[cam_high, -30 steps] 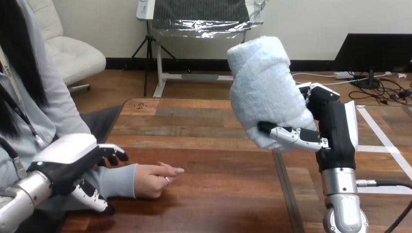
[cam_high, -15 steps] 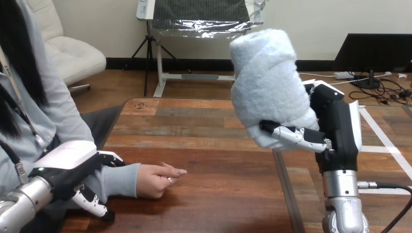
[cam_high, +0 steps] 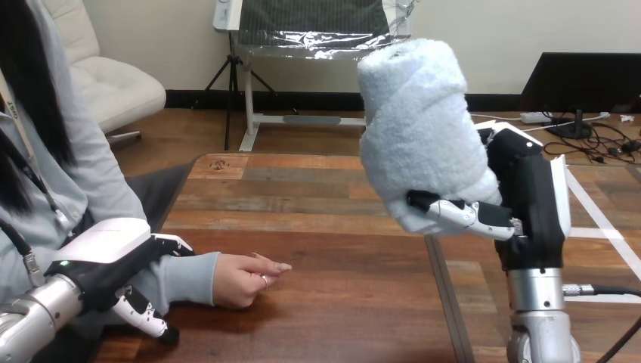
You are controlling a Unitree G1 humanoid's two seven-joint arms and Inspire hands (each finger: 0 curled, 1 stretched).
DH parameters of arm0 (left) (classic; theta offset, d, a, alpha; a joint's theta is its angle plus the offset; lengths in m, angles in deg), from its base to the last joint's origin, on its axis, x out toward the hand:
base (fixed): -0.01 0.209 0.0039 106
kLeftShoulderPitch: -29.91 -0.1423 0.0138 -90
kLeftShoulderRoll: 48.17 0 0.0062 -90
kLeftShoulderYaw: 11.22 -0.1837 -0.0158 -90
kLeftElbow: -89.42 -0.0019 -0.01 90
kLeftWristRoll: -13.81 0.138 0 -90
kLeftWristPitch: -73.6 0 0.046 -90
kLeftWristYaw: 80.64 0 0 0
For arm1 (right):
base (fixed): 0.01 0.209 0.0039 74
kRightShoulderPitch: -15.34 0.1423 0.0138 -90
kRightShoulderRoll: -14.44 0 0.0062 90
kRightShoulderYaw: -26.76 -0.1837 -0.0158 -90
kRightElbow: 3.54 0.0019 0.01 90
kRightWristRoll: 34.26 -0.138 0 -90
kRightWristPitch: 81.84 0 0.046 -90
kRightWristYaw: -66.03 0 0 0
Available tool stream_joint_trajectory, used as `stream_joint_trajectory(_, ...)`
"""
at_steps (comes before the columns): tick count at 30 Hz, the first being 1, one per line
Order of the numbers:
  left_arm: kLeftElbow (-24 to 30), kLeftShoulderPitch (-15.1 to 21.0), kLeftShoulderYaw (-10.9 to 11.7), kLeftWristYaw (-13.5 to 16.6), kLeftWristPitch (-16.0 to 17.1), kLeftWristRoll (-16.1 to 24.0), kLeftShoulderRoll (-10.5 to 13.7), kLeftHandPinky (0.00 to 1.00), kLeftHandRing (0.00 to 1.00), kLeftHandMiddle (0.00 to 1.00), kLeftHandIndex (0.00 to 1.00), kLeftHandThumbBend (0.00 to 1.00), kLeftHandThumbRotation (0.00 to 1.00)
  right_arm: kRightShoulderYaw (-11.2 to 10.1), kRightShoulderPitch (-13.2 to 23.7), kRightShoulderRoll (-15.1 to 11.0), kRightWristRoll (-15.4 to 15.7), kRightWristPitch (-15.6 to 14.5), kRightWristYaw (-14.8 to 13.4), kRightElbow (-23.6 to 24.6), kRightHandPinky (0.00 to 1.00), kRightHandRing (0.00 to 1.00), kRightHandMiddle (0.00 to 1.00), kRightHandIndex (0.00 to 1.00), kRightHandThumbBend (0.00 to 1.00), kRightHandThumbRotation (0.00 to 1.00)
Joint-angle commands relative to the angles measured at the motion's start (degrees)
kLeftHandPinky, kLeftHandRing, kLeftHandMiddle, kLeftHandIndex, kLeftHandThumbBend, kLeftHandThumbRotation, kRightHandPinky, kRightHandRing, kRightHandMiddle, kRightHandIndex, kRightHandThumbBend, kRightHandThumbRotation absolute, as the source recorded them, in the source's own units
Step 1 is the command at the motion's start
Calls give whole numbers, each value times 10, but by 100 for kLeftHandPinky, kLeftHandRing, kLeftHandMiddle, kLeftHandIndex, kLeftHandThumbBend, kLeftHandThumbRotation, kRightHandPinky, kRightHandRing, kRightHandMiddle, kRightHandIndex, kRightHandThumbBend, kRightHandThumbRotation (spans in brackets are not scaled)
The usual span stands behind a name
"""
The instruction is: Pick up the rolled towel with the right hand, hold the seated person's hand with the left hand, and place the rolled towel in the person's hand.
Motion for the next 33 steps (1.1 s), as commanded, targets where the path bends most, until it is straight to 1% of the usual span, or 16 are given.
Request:
stream_joint_trajectory(1,-14,30,-19,13,8,-5,-18,62,67,70,73,100,16,-13,12,4,-19,19,9,53,24,29,40,43,72,0)
stream_joint_trajectory(5,-21,30,-22,15,11,-7,-23,62,66,69,72,100,14,-13,5,5,-27,19,19,64,24,29,40,43,72,0)
stream_joint_trajectory(11,-20,27,-27,16,-1,-7,-32,61,64,67,69,100,12,-13,-7,5,-28,13,26,82,24,29,40,43,72,0)
stream_joint_trajectory(14,-21,24,-27,21,0,-11,-38,60,62,65,66,99,10,-13,-12,5,-29,11,29,90,24,29,40,43,72,0)
stream_joint_trajectory(15,-22,24,-27,24,4,-13,-39,59,62,64,65,99,9,-13,-14,5,-29,9,29,93,24,29,40,43,72,0)
stream_joint_trajectory(17,-24,24,-28,27,10,-15,-41,55,58,60,64,98,5,-14,-17,5,-28,7,30,97,24,29,40,43,72,0)
stream_joint_trajectory(18,-24,23,-28,28,11,-17,-43,54,57,60,63,98,5,-12,-19,6,-35,4,36,100,24,29,40,43,72,0)
stream_joint_trajectory(20,-23,23,-29,28,11,-18,-44,52,55,58,65,97,3,-10,-21,7,-44,-1,45,103,24,29,40,43,72,0)
stream_joint_trajectory(23,-20,20,-28,31,17,-24,-46,48,51,56,66,96,1,-10,-24,8,-49,-5,53,102,24,29,40,43,72,0)
stream_joint_trajectory(27,-15,20,-30,34,14,-24,-49,43,47,52,65,94,0,-13,-21,9,-47,0,59,86,24,29,41,43,72,0)
stream_joint_trajectory(33,-12,19,-31,42,14,-25,-50,37,41,46,51,90,0,-15,-21,10,-41,2,62,68,24,29,41,43,73,0)
